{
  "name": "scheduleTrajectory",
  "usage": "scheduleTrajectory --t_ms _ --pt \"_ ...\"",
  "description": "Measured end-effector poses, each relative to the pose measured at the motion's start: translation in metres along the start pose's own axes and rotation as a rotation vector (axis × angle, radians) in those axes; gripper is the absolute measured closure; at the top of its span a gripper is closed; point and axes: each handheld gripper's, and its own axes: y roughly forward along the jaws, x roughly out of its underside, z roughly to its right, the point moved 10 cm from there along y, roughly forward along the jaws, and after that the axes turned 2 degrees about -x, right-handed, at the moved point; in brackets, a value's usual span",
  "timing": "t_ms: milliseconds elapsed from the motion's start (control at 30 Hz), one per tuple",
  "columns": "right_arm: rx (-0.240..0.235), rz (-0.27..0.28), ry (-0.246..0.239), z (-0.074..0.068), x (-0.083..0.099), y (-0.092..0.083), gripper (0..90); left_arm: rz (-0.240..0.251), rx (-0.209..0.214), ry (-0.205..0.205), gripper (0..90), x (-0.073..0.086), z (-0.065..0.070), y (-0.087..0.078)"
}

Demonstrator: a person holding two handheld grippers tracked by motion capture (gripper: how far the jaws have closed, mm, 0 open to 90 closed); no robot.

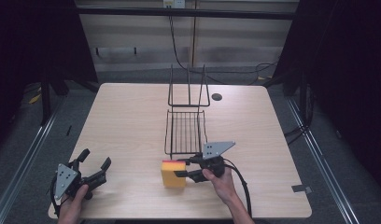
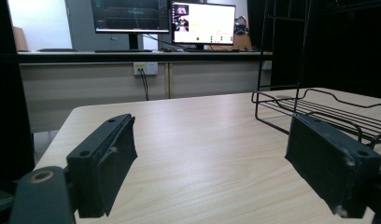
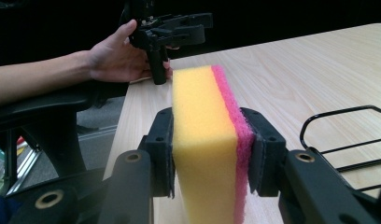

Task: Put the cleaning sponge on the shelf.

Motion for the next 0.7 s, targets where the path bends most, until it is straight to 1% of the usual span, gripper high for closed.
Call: scheduleTrajectory --t_ms 233,400,600,700 --pt "-0.006 0.010 -0.011 0.000 -0.010 -0.004 59.1 0.000 0.000 0.000 15.6 0.000 0.000 0.000" --pt "0.003 0.010 -0.003 0.002 -0.010 -0.007 59.1 0.000 0.000 0.001 15.6 0.000 0.000 0.000" --pt "0.008 0.026 -0.003 0.002 -0.015 -0.011 59.1 0.000 0.000 0.000 15.6 0.000 0.000 0.000" --pt "0.012 0.023 -0.010 0.002 -0.017 -0.013 59.1 0.000 0.000 0.000 15.6 0.000 0.000 0.000"
